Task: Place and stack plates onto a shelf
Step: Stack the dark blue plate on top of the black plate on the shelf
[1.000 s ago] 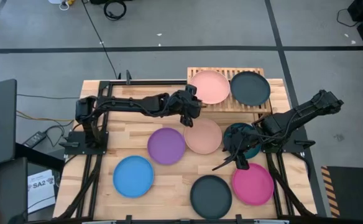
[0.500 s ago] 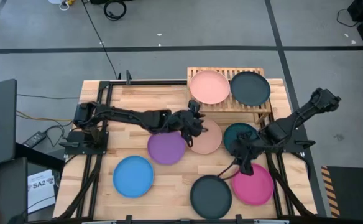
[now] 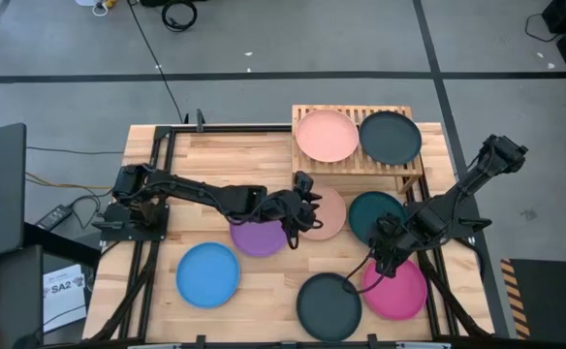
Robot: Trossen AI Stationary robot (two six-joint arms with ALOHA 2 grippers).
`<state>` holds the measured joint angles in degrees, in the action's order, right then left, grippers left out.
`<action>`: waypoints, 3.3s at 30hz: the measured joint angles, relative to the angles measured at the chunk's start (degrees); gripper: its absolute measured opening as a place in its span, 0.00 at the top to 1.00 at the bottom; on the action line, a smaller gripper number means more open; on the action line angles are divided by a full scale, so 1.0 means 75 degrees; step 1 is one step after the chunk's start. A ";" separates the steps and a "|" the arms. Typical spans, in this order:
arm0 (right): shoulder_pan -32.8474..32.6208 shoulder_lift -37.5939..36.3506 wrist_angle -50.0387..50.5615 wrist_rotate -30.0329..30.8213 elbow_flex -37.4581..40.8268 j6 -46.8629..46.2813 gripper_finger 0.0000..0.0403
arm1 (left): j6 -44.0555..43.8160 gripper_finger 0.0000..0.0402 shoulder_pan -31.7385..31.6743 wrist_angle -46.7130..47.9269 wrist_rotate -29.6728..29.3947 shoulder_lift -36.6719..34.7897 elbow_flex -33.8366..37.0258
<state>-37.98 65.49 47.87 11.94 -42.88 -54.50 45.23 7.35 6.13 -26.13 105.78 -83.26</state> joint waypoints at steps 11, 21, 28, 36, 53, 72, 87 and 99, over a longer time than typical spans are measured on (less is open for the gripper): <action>0.0009 0.0000 -0.0690 0.0062 0.1167 0.0005 0.52 | -0.0011 0.68 -0.0023 0.0009 0.0000 0.0000 0.0000; 0.0009 0.0000 -0.1299 0.0455 0.1757 0.0072 0.52 | -0.0015 0.68 -0.0020 0.0012 0.0002 0.0000 0.0000; 0.0009 0.0000 -0.1510 0.0460 0.2069 0.0086 0.52 | -0.0020 0.68 -0.0023 0.0012 0.0002 0.0000 0.0000; 0.0009 0.0000 -0.1616 0.0434 0.2379 0.0067 0.54 | -0.0020 0.68 -0.0023 0.0012 0.0002 0.0000 0.0000; 0.0009 0.0000 -0.1627 0.0396 0.2379 0.0090 0.79 | -0.0349 0.68 -0.0020 0.0012 0.0005 0.0000 0.0000; 0.0009 -0.0012 -0.1631 0.0260 0.2365 0.0122 0.90 | -0.0347 0.68 -0.0020 0.0012 0.0005 0.0000 0.0000; 0.0015 0.0003 -0.1374 -0.0485 0.1428 0.0471 0.93 | -0.1141 0.68 0.0361 0.1698 -0.0095 -0.1193 -0.0012; 0.0009 0.0003 -0.0957 -0.1032 0.0471 0.0487 0.95 | -0.4180 0.68 0.0361 0.5503 0.0047 -0.2387 -0.0008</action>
<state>-37.91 65.52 40.69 4.20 -39.35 -50.85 13.88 10.07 47.41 -25.78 87.87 -83.32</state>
